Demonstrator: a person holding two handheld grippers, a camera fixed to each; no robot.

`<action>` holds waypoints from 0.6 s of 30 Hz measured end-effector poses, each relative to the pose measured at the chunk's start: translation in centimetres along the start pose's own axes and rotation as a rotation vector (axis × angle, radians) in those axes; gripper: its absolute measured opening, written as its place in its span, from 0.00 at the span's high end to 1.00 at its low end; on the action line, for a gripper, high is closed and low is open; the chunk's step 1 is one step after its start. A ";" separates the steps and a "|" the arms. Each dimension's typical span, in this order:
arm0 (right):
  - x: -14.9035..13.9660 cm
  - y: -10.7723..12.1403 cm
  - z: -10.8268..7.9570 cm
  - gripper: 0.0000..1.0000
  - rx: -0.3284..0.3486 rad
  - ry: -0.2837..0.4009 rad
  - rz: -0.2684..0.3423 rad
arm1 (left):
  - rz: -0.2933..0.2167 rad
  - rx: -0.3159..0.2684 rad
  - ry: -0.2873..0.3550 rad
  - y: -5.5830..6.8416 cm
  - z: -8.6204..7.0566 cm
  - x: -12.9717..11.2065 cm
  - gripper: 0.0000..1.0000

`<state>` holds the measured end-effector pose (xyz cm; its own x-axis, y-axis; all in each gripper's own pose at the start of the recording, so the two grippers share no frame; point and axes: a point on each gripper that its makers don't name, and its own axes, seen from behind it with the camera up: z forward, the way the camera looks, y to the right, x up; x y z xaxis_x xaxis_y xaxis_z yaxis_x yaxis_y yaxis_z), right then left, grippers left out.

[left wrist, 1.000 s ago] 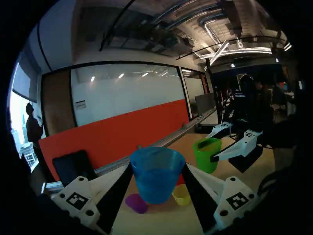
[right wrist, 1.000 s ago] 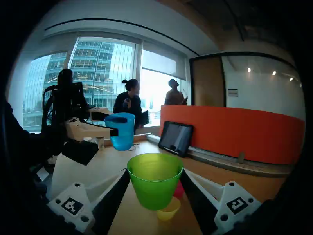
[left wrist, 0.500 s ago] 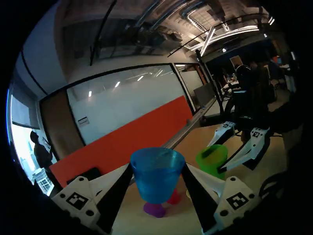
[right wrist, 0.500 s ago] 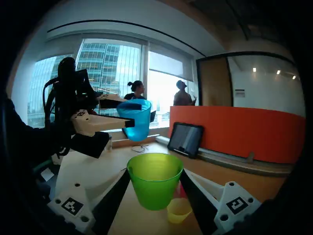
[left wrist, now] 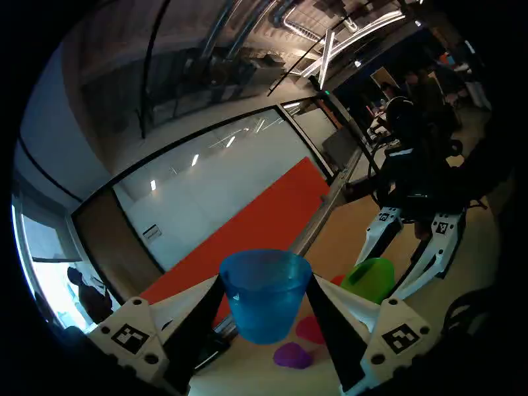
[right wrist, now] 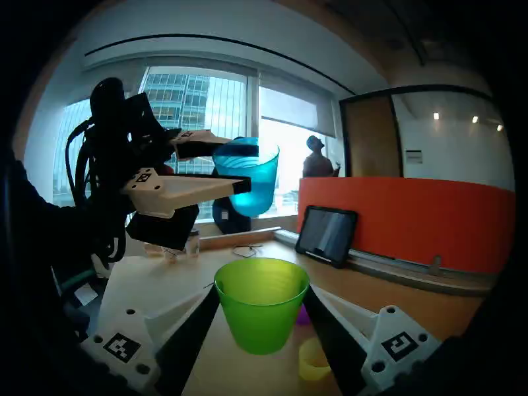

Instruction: Pour water

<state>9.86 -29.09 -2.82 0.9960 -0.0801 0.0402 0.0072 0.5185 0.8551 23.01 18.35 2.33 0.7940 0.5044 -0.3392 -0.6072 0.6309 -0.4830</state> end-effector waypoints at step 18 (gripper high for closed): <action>-0.5 -2.0 1.3 0.09 0.042 -0.017 -0.025 | 0.224 0.032 0.020 -0.2 0.1 1.8 0.14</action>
<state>9.19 -31.16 -3.91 0.9939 -0.1071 0.0265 0.0284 0.4803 0.8766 24.58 19.21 1.87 0.6394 0.6227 -0.4509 -0.7688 0.5229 -0.3681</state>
